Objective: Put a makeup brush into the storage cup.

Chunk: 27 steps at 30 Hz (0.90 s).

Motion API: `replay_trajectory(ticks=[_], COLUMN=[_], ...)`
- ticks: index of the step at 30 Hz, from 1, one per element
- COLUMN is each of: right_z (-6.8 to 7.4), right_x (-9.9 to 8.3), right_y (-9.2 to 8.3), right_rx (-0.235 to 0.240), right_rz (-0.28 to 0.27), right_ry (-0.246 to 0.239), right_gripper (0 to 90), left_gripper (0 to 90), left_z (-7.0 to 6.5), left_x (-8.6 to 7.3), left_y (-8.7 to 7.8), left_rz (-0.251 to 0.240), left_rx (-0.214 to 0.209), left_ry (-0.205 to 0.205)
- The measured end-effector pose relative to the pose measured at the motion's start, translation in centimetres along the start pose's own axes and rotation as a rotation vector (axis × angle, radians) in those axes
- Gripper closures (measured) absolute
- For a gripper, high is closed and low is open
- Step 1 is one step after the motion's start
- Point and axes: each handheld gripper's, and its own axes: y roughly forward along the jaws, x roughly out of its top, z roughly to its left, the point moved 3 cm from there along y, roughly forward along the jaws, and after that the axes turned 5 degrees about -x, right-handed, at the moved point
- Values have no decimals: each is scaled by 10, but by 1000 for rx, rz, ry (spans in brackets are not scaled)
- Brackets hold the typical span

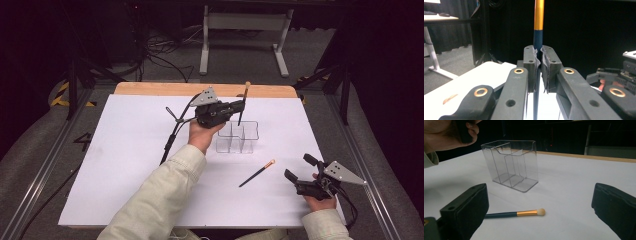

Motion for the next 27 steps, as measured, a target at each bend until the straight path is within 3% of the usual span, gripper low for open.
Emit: replay_trajectory(ticks=[5, 10, 16, 27], right_z=[0, 0, 0, 0], right_x=[0, 0, 0, 0], right_y=[0, 0, 0, -1], right_rx=[2, 2, 2, 4], right_rz=[-2, -1, -1, -3], right_ry=[0, 1, 1, 1], right_gripper=[15, 15, 15, 15], left_gripper=[827, 827, 826, 827], left_z=[-1, 1, 3, 3], left_x=[-5, -11, -17, -26], left_y=[5, 7, 8, 13], left_rz=[20, 40, 76, 118], left_rx=[-3, -4, 9, 9], left_ry=[23, 16, -19, -46])
